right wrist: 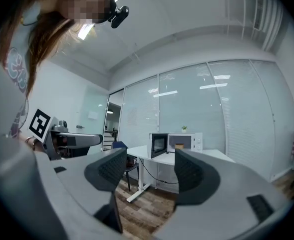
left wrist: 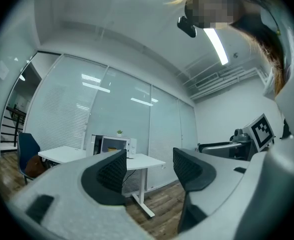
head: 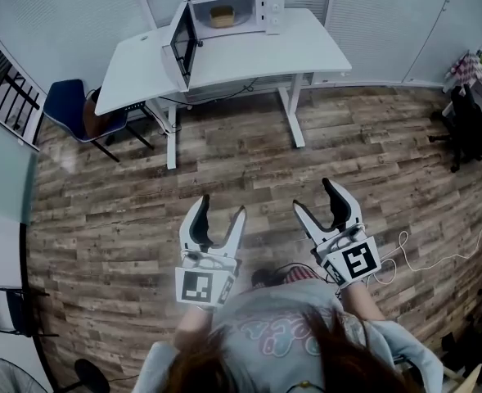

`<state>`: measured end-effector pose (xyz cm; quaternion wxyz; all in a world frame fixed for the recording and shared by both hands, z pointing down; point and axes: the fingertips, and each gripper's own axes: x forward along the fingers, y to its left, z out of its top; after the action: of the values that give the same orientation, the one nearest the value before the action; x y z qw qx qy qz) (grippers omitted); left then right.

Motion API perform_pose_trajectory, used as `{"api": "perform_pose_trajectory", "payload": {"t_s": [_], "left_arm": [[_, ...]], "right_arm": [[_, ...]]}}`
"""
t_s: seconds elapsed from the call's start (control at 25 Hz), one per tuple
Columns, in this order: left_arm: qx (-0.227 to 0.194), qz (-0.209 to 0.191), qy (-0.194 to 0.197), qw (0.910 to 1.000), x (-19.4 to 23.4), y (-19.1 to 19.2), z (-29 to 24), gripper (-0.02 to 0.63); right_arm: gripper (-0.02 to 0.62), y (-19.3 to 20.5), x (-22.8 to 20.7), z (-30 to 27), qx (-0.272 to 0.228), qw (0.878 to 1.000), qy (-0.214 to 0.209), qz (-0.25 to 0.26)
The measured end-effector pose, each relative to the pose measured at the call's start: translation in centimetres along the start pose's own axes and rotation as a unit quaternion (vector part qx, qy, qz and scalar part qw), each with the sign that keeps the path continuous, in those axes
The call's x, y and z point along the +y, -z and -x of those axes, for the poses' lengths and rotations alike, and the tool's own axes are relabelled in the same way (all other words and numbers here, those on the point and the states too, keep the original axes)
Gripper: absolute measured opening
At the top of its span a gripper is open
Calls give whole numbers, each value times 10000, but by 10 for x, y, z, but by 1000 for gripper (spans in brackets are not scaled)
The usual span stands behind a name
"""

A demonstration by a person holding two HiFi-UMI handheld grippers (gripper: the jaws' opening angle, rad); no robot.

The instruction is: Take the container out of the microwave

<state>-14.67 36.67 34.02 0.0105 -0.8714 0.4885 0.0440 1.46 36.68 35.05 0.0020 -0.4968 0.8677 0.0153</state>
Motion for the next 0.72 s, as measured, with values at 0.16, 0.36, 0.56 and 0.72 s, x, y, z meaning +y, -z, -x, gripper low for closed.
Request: {"api": "perform_pose_trajectory", "payload": {"t_s": [0.16, 0.36, 0.56, 0.72], "left_arm": [[81, -39, 61, 9999, 5, 5, 6, 262], [248, -50, 71, 9997, 10, 15, 1, 262], [283, -54, -24, 9996, 22, 20, -18, 262], [259, -67, -21, 9996, 27, 20, -48, 262]], "right_arm": [[287, 4, 12, 1, 40, 10000, -18, -6], [287, 10, 14, -7, 62, 9998, -119, -120], [287, 12, 7, -33, 45, 9995, -291, -100], [287, 12, -9, -56, 78, 9990, -436, -65]]}}
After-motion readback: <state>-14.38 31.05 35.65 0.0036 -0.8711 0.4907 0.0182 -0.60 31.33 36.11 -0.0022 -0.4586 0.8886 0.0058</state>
